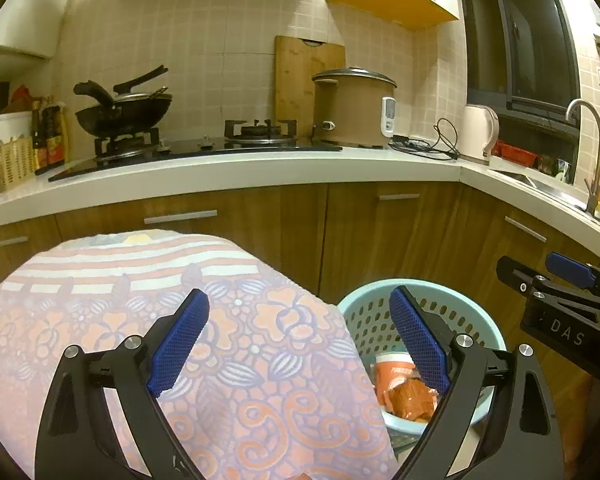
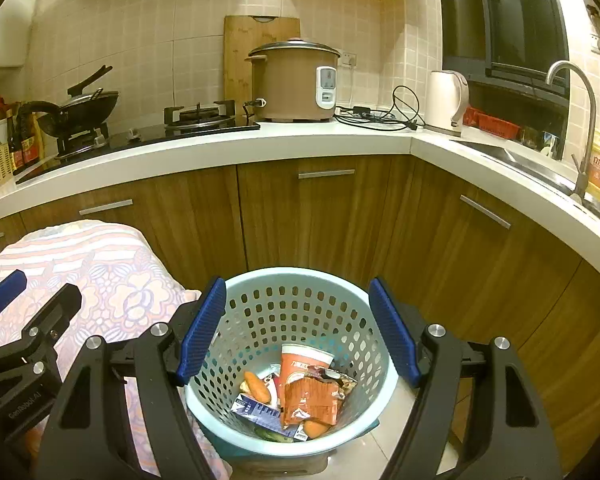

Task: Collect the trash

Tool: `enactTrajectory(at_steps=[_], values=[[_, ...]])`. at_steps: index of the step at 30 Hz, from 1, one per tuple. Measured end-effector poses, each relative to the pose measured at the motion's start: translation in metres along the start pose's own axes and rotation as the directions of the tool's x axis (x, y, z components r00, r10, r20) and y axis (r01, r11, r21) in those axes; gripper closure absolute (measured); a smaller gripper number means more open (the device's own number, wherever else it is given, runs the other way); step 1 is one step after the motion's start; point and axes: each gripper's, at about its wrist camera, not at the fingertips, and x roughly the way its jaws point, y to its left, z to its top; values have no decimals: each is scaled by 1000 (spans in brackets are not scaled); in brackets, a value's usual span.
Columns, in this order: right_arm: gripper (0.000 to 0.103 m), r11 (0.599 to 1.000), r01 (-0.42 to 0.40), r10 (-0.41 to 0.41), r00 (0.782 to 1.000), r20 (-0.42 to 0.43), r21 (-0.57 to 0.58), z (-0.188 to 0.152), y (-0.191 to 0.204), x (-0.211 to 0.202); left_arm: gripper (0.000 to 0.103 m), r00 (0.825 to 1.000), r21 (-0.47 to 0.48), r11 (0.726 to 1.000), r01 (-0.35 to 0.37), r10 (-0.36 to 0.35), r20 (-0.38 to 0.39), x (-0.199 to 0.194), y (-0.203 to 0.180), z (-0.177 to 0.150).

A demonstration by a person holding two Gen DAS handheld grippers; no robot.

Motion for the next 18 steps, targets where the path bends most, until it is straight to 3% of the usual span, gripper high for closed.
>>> enactTrajectory(at_steps=[18], values=[[33,1000,2,-2,1000,-5,3,-1,0,1,14,1000,0,1000,-3,3,-4,0,0,0]])
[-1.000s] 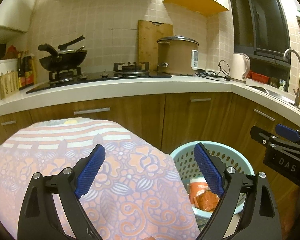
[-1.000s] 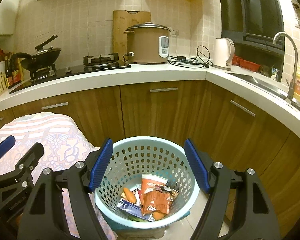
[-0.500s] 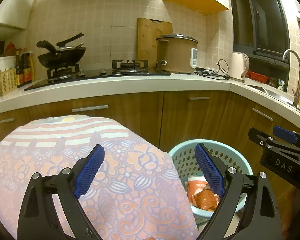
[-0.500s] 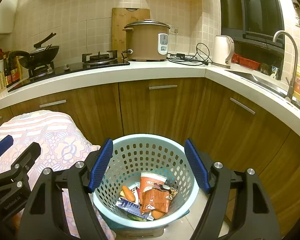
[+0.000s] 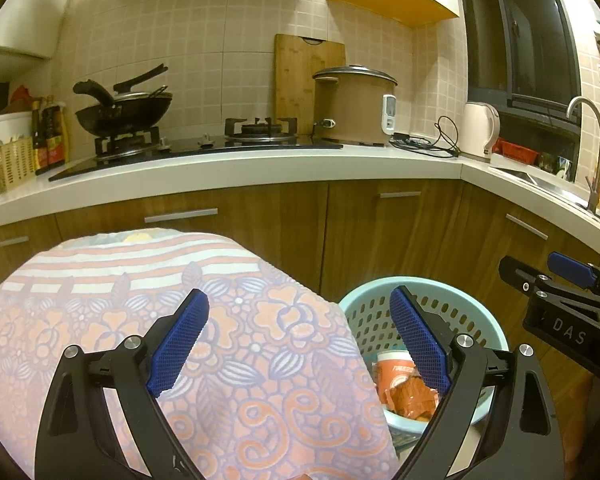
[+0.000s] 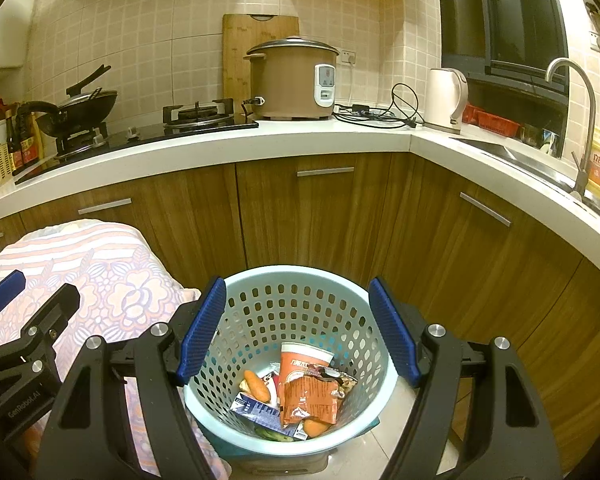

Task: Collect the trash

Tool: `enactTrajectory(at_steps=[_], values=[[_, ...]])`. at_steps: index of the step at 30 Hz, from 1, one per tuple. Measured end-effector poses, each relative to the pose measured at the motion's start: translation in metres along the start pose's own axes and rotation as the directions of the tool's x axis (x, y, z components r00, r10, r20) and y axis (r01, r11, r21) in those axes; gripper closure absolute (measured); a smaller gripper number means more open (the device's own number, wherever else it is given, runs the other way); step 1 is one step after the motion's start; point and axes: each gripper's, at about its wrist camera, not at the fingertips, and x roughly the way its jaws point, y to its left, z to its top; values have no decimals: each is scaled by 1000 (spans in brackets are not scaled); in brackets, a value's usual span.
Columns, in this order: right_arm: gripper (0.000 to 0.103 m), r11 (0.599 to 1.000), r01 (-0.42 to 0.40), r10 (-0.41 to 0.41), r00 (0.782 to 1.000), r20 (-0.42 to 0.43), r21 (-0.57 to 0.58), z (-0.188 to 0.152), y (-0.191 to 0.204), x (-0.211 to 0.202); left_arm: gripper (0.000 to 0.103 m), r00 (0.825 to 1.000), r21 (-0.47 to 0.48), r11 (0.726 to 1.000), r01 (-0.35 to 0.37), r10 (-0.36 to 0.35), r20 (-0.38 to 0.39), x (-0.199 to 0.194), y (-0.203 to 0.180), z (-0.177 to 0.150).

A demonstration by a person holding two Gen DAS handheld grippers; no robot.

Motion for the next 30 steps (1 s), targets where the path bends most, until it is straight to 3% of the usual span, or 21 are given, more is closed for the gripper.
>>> enactTrajectory(at_steps=[30], values=[[33,1000,-3,3,1000,1,-10,-1,4,1,11,1000,-4,1000,-10,10,-8,1,4,-3]])
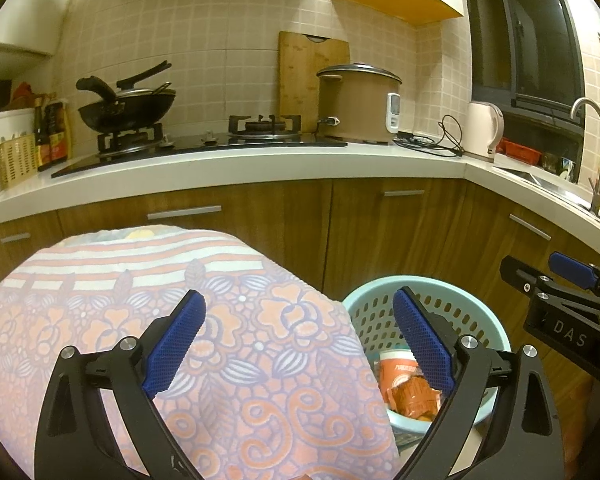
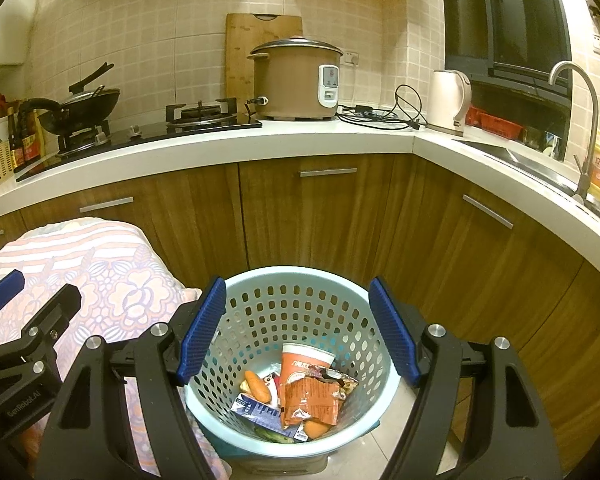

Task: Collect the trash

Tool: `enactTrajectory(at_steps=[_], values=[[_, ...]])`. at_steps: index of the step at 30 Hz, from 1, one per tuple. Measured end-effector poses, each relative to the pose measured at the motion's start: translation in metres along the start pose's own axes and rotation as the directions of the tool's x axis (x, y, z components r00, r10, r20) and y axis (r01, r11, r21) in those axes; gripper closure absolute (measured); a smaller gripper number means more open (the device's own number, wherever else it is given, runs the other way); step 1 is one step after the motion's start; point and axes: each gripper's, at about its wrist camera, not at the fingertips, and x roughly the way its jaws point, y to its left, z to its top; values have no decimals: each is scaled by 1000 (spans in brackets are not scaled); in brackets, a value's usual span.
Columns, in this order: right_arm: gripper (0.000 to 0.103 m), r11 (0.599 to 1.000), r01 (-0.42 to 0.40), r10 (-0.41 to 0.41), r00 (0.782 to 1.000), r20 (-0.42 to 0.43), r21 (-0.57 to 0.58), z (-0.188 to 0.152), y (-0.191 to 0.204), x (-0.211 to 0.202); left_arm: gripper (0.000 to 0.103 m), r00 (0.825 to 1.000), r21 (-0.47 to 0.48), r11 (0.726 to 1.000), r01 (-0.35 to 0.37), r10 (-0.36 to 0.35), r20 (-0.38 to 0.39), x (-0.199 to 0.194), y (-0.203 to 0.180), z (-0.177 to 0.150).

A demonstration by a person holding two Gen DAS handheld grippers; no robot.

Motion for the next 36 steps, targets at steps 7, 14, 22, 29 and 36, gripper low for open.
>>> enactTrajectory(at_steps=[7,14,22,29,36], values=[[33,1000,-4,4,1000,0,-4,0,1,0,11,1000,0,1000,3,-3,-2,0,2,0],[33,1000,-2,2,1000,1,-4,0,2,-1,11,1000,-2,1000,-17,17,-5,1,-1,-1],[33,1000,-8,8,1000,3,-1,1,0,-1,11,1000,-3,1000,-25,25,0,-2,-3,1],[33,1000,-8,8,1000,2,-2,0,0,-1,11,998,14,998,-54,53,22,-5,-8,2],[33,1000,-8,8,1000,9,1,2,-2,-5,10,999,13,999,-51,51,-6,-6,-9,6]])
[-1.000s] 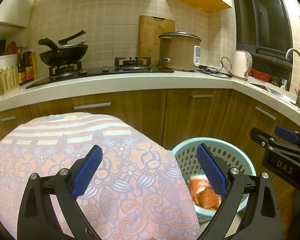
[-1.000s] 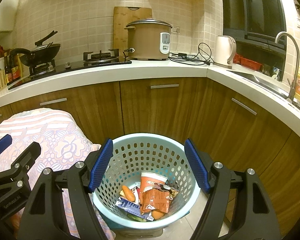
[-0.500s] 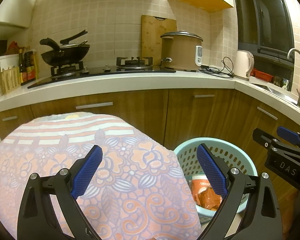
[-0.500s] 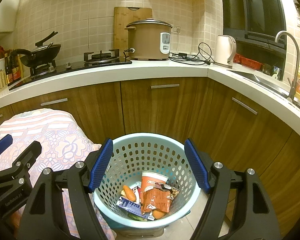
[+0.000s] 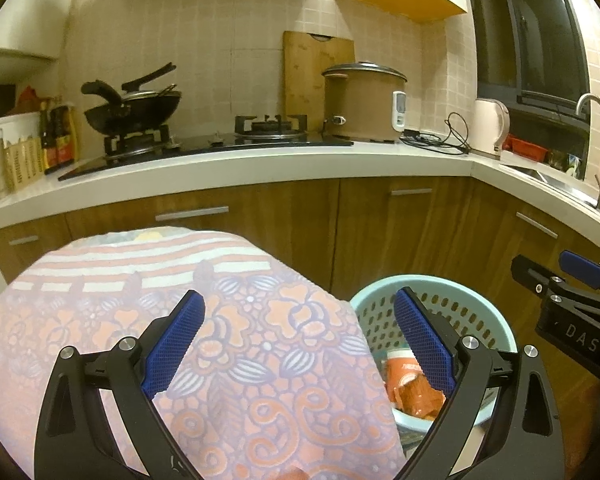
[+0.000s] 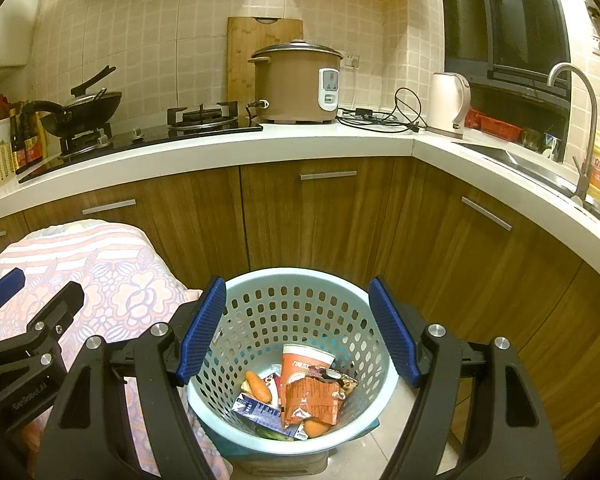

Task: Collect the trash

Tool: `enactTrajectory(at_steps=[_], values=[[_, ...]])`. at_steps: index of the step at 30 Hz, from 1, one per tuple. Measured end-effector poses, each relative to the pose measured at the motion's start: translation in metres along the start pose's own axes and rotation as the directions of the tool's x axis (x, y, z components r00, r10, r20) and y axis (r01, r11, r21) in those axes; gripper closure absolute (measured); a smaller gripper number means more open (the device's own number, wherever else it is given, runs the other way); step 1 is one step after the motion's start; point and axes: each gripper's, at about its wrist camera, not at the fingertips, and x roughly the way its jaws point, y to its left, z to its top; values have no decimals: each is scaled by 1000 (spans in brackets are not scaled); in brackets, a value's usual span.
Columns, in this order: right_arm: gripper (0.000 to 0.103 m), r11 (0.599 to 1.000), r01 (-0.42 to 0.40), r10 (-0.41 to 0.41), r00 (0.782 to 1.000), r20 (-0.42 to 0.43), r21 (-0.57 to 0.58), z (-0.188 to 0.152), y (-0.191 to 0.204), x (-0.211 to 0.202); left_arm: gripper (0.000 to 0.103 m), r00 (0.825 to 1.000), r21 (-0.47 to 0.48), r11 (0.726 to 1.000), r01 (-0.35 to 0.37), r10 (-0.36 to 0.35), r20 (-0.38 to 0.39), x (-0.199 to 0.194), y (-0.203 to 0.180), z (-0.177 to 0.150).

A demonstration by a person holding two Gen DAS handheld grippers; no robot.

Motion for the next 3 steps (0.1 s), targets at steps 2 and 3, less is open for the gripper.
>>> enactTrajectory(at_steps=[2,3], values=[[33,1000,-2,2,1000,3,7,0,-1,-3,10,1000,9,1000,-6,6,4,-3,-1,3],[33,1000,-5,5,1000,2,12,1,-2,-4,10,1000,7,1000,-6,6,2,-5,-1,4]])
